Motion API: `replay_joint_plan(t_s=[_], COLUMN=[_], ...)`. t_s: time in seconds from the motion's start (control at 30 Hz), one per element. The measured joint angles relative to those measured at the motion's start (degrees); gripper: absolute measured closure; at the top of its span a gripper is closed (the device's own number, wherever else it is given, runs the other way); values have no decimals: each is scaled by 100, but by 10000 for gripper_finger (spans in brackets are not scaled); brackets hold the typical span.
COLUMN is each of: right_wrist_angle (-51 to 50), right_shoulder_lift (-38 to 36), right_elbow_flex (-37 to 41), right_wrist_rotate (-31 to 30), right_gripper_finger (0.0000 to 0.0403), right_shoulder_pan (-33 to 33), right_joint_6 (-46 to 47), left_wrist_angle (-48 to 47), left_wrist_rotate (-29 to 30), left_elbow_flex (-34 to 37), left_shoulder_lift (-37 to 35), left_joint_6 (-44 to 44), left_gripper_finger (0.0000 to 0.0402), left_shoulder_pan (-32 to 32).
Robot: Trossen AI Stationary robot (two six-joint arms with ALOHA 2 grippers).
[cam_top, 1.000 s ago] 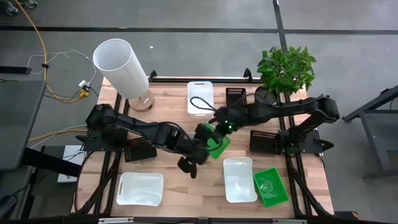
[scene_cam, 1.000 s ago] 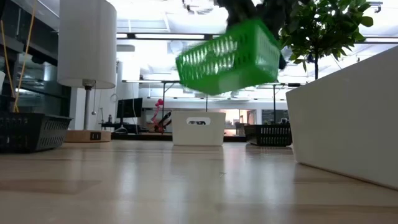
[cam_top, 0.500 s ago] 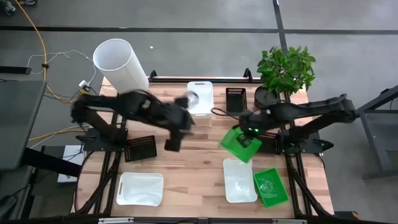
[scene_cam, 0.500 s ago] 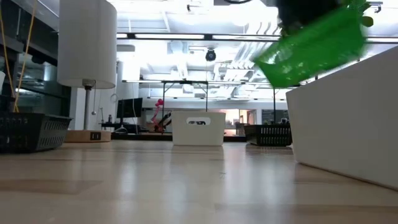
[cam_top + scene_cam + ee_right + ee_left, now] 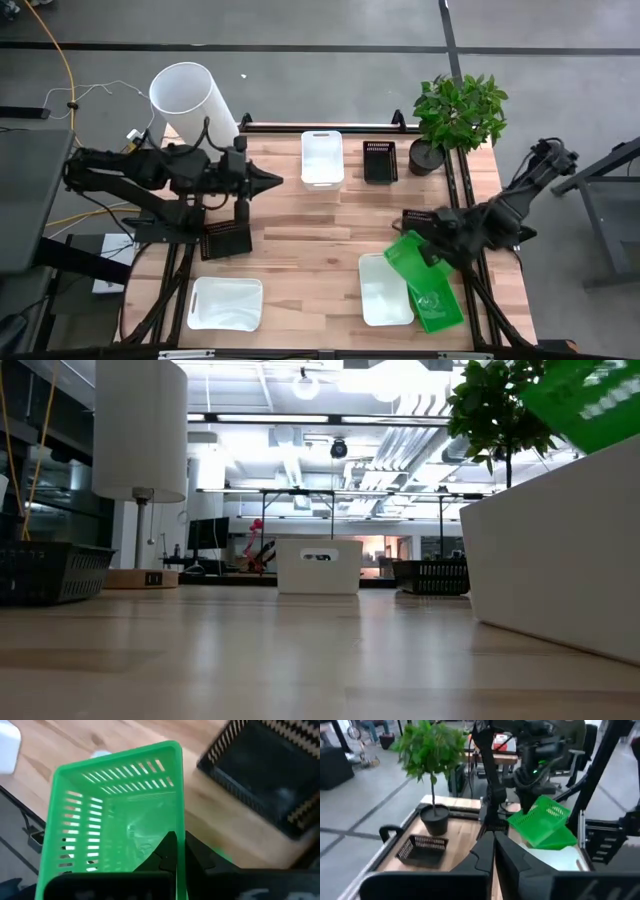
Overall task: Stack baskets by color
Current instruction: Stack the top green bin on top of the bottom green bins
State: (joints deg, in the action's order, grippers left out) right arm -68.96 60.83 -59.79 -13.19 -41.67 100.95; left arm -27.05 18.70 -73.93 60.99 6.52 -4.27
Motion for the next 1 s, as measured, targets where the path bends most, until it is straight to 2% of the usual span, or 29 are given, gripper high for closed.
replay_joint_plan(t_s=[0.13,0.27,0.47,0.53,0.63,1.0], right_wrist_angle=[-106,-115,-85,-67,-66,36], right_shoulder_lift=[113,313,679,806,995,1632], right_elbow_flex=[0,0,-4,-4,-4,-13], right_wrist_rotate=[-33,24,435,588,486,448], right_gripper_finger=[403,403,403,403,403,403], right_shoulder_pan=[-842,-1633,-2494,-2579,-2555,-2053], right_joint_6=[1015,1767,2409,2459,2461,2505], left_wrist_angle=[390,425,448,448,448,450], left_wrist_rotate=[18,-2,-3,-2,-4,-2], left_elbow_flex=[414,469,469,469,469,469], left_shoulder_lift=[-223,-238,-240,-240,-240,-240], left_joint_6=[225,293,291,291,293,400], left_gripper_finger=[400,400,401,401,401,401], left_shoulder_pan=[4,0,0,2,2,2])
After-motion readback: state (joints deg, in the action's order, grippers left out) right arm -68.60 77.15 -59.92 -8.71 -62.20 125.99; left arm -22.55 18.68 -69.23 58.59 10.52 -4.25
